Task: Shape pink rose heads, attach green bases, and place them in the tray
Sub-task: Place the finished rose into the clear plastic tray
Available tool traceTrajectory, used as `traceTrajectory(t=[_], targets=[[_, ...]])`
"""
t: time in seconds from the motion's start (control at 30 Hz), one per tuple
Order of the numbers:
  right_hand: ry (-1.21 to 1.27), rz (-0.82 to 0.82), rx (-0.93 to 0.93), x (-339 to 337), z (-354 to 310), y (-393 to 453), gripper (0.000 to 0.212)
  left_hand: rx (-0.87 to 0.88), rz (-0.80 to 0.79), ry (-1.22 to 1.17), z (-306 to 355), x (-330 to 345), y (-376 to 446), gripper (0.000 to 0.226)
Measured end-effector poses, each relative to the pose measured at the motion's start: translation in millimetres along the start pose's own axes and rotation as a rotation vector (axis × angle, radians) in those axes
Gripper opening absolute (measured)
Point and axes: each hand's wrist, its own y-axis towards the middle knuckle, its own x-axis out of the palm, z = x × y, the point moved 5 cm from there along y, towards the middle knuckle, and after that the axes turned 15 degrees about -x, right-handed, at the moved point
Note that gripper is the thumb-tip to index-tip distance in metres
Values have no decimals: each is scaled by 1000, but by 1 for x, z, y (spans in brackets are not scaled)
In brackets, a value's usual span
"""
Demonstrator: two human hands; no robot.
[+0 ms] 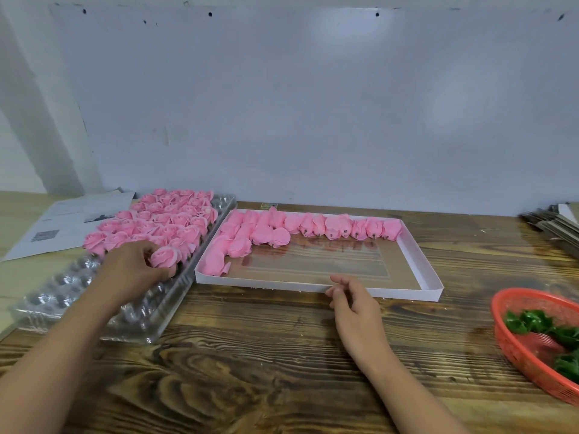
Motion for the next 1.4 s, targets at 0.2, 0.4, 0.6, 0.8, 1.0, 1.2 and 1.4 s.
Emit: traceTrajectory(t=[0.2, 0.4, 0.6, 0.8, 1.0, 1.2, 1.4], targets=[[3, 1, -3, 0, -2, 1, 25, -33, -94, 35, -2, 5, 6, 23], [12, -4, 0, 0, -2, 0, 25, -25, -163, 108, 0, 0, 9, 16], [15, -1, -9, 0, -2, 0, 27, -30, -185, 144, 7, 0, 5, 18], [11, 6, -20, 0, -1, 1, 30, 16, -173, 147, 16, 0, 1, 16], [14, 9, -31, 0, 0, 1, 29, 3, -166, 147, 15, 2, 5, 23], [16, 2, -28, 0, -1, 1, 30, 0, -223, 169, 13, 7, 11, 33], [18, 0, -25, 0, -1, 1, 31, 21, -206, 235, 14, 9, 16, 35]])
